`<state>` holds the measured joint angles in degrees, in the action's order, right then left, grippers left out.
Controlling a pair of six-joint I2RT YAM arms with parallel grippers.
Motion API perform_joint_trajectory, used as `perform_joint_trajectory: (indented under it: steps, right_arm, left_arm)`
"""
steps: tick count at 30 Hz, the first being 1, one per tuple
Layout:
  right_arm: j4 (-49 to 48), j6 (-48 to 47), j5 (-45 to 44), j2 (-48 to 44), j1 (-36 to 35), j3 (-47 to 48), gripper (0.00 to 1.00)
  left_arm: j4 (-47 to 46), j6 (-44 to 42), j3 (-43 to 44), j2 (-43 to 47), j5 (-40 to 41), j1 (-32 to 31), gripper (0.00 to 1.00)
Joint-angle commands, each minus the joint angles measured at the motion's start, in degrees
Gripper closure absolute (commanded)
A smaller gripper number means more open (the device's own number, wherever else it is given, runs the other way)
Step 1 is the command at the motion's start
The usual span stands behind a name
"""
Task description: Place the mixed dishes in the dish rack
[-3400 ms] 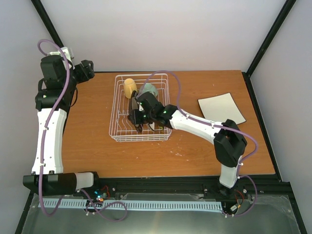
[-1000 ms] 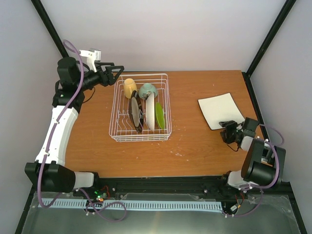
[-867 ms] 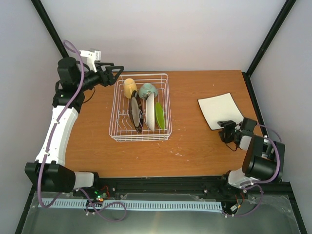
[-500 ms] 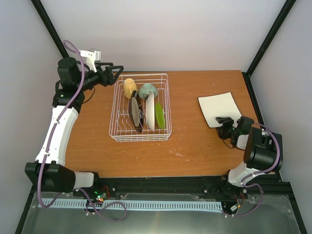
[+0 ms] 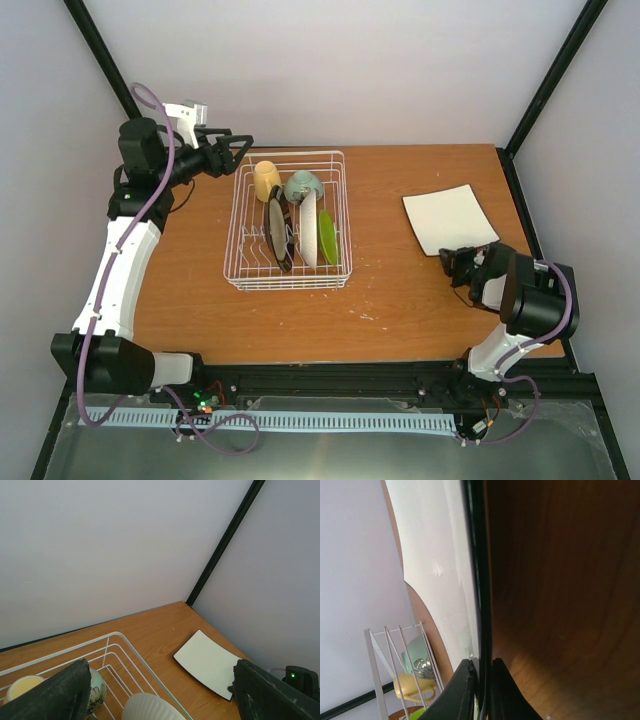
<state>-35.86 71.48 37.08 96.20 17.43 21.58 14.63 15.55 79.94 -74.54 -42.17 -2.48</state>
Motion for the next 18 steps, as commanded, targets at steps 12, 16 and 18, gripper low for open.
perform_joint_trajectory:
  steps: [12,16,18]
  right_arm:
    - [-16.83,4.25,3.66,-5.05,-1.27,-5.63,0.97]
    - [-32.81,13.34,6.33,-5.52,-1.45,-7.75,0.97]
    - [-36.81,15.91,7.4,-6.28,-1.74,-7.77,0.97]
  left_arm:
    - [-0.75,-0.34,0.19,-0.26,-2.06,-0.06,0.22]
    - [-1.33,0.26,0.19,-0.63,-3.84,-0.07,0.22]
    - [-2.03,0.89,0.06,-1.08,-5.59,-0.07,0.22]
